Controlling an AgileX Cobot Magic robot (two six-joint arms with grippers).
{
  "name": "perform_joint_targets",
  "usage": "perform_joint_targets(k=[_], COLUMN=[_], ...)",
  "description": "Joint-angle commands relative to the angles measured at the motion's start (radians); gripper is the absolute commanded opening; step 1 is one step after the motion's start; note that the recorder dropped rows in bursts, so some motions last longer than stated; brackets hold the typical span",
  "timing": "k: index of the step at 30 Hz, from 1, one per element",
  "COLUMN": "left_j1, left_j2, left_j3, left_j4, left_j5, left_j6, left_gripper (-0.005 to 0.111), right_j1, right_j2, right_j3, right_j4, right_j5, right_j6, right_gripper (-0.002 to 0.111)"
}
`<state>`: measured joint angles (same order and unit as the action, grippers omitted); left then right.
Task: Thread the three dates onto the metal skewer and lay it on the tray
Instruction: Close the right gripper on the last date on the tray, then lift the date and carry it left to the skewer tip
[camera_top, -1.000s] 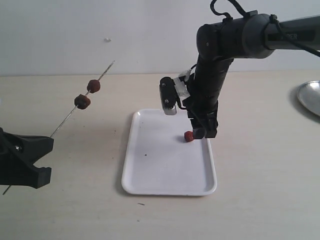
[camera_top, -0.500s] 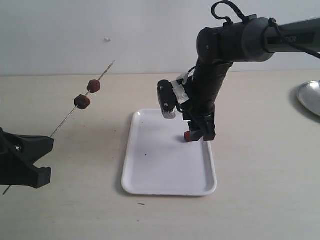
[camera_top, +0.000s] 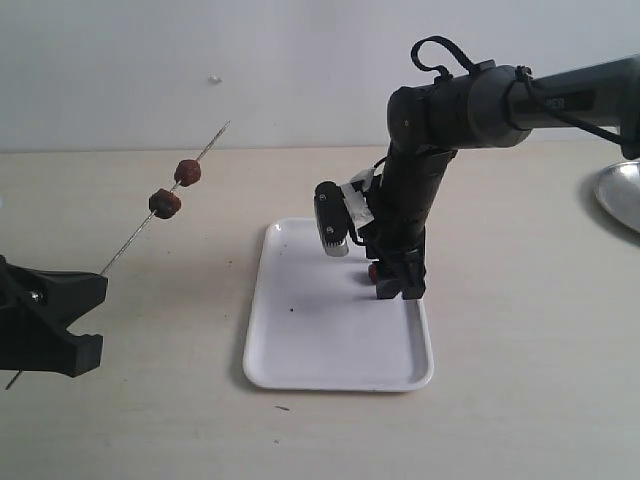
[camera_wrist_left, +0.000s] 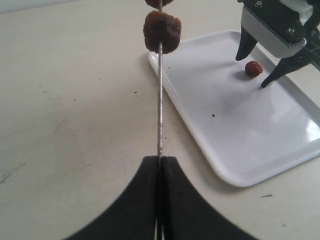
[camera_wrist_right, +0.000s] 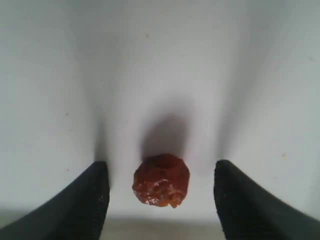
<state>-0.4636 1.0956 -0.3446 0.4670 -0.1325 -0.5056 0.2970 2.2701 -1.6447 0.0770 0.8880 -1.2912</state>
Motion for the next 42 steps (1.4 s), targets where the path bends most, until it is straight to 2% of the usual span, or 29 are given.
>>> perform_joint_targets(k=[1,6,13,30,38,42], left_j1=[0.002,0.002,0.002,0.002,0.002,0.002], left_j2=[-0.006,-0.006,-0.006,-0.006,-0.006,-0.006], left_j3=[0.003,0.003,0.003,0.003,0.003,0.003], left_j4=[0.001,0.001,0.001,0.001,-0.009,-0.009], left_j5=[-0.01,-0.01,-0.01,-0.01,-0.01,-0.01], left_j6=[0.001,0.001,0.001,0.001,-0.024,-0.042], left_gripper=[0.0,0.0,0.0,0.0,0.0,0.0], right_j1=[0.0,0.0,0.0,0.0,0.0,0.0], right_j2=[0.009,0.009,0.009,-0.04,-0.101,-0.117], right_j3=[0.002,0.002,0.002,0.002,0.002,0.002], right_j4=[-0.005,-0.003,-0.003,0.008,0.204,0.285], right_j5=[-0.002,0.007,0.017,0.024,0.009,-0.066], right_j6=[0.001,0.001,0.001,0.088,0.124,0.314], right_gripper=[0.055,0.049,0.029,0.028,0.028,0.028])
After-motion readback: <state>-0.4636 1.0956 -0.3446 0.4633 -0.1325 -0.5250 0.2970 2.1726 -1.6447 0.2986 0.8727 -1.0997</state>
